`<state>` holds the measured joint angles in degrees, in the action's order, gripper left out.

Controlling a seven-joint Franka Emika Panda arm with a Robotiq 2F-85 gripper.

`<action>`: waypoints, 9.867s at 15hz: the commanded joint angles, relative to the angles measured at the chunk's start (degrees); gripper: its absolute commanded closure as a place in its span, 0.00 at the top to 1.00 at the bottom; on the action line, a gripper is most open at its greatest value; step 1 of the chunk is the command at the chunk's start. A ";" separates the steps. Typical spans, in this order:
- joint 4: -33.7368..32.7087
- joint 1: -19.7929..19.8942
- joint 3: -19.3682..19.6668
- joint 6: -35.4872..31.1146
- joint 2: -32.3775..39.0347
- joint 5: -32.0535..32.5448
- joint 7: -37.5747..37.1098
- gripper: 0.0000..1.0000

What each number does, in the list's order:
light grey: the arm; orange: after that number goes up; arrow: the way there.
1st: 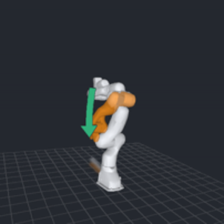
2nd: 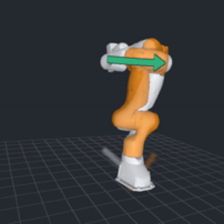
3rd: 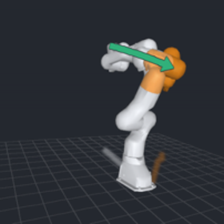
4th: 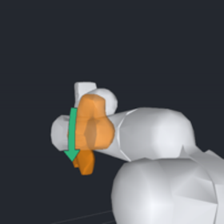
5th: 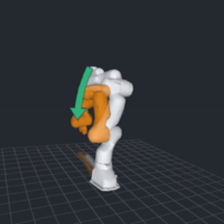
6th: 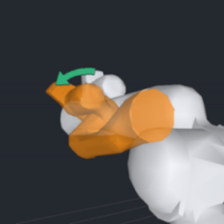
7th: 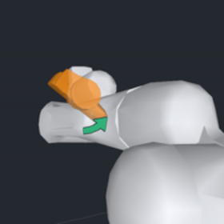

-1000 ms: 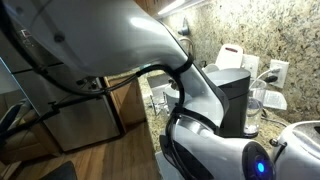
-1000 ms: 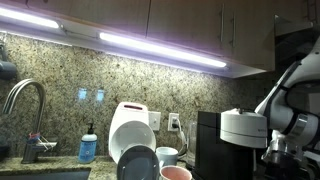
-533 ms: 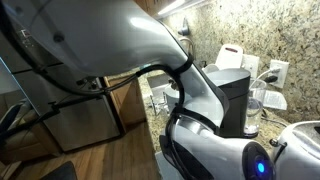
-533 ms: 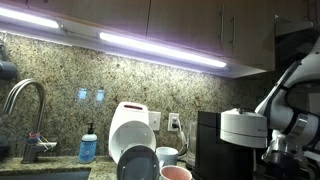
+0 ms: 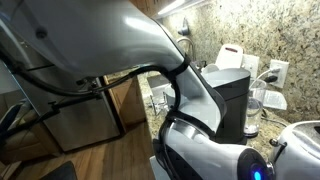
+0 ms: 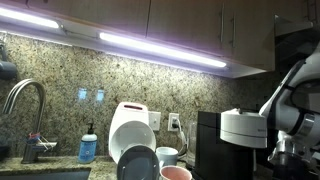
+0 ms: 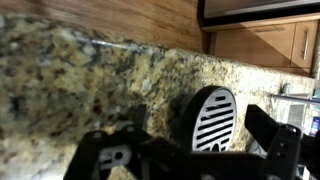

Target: Remove the cup holder from the coffee machine.

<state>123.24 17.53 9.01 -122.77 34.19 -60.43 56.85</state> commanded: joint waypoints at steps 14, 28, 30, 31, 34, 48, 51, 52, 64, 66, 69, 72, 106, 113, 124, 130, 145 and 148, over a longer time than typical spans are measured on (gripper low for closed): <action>3.77 -2.70 -1.59 -4.40 -5.33 -1.04 0.24 1.00; 1.92 -2.18 -1.48 -3.90 -3.42 -2.66 0.55 1.00; 1.92 -2.18 -1.48 -3.90 -3.42 -2.66 0.55 1.00; 1.92 -2.18 -1.48 -3.90 -3.42 -2.66 0.55 1.00; 1.61 -2.12 -1.59 -3.96 -3.20 -3.04 0.45 1.00; -1.30 -2.37 -1.61 -5.99 -0.05 -4.78 -1.67 1.00; -2.03 -2.35 -1.72 -6.78 0.75 -5.27 -1.98 1.00; -2.24 -2.36 -1.74 -6.93 1.04 -5.30 -1.93 1.00; -3.02 -2.91 -1.86 -6.62 2.31 -4.18 -2.91 1.00; -2.88 -3.05 -1.88 -6.21 2.22 -3.55 -3.39 1.00; -3.34 -2.81 -1.87 -2.85 2.47 -0.65 -3.94 1.00; -3.32 -3.36 -2.00 -1.34 2.47 2.32 -4.14 1.00; -5.60 2.46 -0.92 1.58 2.71 1.67 -7.84 1.00; -5.02 2.76 -1.35 5.94 2.35 1.26 -7.26 1.00; -6.53 2.12 -1.05 11.71 5.11 0.73 -8.44 1.00; -6.26 2.23 -1.55 9.93 4.97 -5.41 -7.11 1.00; -5.96 0.48 -0.22 7.82 4.92 -7.95 -6.61 0.75; -5.89 0.42 -0.15 6.93 4.84 -7.97 -6.32 0.58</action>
<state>117.42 18.92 8.28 -114.40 39.61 -67.88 50.33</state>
